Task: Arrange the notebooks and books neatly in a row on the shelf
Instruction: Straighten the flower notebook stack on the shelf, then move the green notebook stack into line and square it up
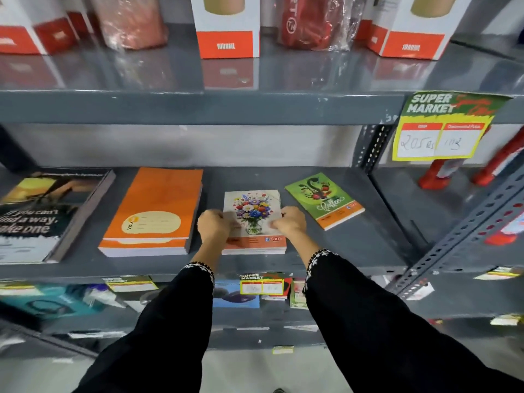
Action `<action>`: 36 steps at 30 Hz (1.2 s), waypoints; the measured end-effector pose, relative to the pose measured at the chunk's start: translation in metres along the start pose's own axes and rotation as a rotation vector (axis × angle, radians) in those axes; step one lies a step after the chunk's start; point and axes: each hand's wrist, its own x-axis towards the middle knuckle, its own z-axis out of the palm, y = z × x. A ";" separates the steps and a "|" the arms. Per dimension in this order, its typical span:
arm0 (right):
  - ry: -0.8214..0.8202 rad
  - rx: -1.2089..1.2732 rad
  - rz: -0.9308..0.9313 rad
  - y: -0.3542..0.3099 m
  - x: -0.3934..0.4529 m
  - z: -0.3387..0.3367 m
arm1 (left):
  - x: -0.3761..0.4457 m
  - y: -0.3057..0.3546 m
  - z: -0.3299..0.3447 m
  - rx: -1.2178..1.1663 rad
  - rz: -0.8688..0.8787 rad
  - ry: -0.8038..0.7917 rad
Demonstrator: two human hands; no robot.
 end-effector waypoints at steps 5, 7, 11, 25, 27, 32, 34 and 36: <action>0.148 0.110 0.027 0.018 0.016 -0.024 | 0.003 0.028 0.027 -0.038 0.086 0.030; 0.232 0.104 0.064 0.031 0.030 -0.042 | -0.003 0.049 0.048 -0.083 0.151 -0.035; 0.263 0.048 0.190 0.050 0.040 -0.082 | -0.022 0.082 0.088 -0.030 0.215 -0.186; 0.060 -0.195 0.282 0.089 0.057 -0.130 | -0.049 0.109 0.138 -0.077 -0.062 -0.427; 0.077 -0.169 0.303 0.092 0.056 -0.130 | -0.051 0.110 0.136 -0.079 -0.069 -0.430; 0.132 -0.087 0.357 0.103 0.039 -0.126 | -0.058 0.105 0.131 -0.106 -0.109 -0.401; 0.168 -0.021 0.389 0.108 0.033 -0.125 | -0.062 0.102 0.128 -0.160 -0.121 -0.387; 0.208 0.079 0.405 0.111 0.029 -0.127 | -0.065 0.102 0.124 -0.236 -0.136 -0.372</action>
